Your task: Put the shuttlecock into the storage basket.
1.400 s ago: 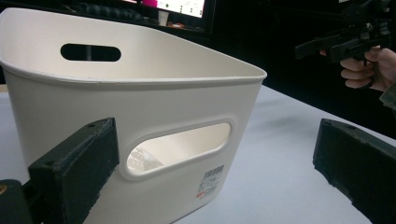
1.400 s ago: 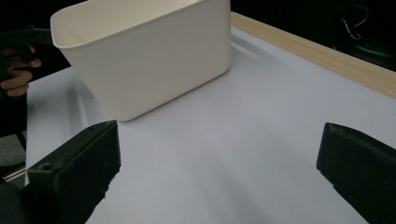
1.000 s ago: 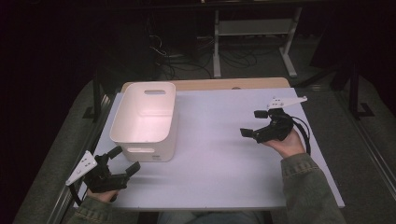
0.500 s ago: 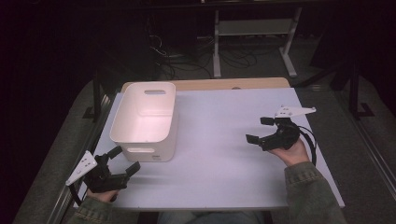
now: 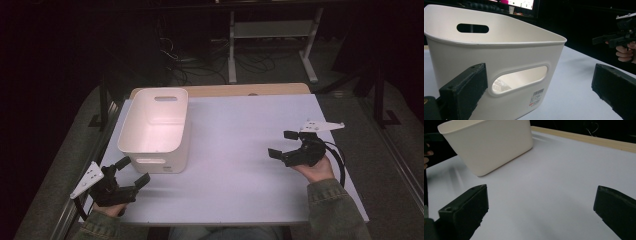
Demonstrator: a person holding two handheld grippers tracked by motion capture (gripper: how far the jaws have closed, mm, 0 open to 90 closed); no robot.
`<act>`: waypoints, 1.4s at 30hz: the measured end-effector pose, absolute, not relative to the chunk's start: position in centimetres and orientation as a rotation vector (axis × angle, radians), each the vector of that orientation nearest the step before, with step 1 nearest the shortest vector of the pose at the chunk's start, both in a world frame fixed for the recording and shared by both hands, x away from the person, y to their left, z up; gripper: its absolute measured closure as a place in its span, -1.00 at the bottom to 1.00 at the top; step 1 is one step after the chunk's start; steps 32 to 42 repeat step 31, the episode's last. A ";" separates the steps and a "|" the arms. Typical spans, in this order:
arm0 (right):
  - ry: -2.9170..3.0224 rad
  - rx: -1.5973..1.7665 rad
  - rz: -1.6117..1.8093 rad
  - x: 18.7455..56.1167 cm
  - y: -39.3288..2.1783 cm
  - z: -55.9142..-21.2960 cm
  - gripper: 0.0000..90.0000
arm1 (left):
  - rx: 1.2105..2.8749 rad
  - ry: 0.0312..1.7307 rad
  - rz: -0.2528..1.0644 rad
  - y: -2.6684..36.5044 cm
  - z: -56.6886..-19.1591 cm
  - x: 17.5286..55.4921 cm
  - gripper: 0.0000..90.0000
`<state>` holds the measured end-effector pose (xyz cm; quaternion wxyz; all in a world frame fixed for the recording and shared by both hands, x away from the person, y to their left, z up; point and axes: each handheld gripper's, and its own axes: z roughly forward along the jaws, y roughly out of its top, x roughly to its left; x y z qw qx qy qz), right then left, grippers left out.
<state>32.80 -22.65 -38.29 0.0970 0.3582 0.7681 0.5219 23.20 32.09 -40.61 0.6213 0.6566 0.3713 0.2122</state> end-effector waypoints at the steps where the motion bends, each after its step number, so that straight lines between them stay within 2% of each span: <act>1: 2.273 1.066 1.539 32.7 -22.7 -38.4 -1.00 | 1.510 0.853 0.487 32.1 -40.6 23.2 -1.00; 30: 2.182 1.074 1.493 29.9 -24.5 -40.2 -1.00 | 1.509 0.855 0.485 32.1 -40.6 23.2 -1.00; 42: 2.178 1.075 1.497 29.9 -24.5 -40.3 -1.00 | 1.508 0.854 0.486 32.1 -40.6 23.2 -1.00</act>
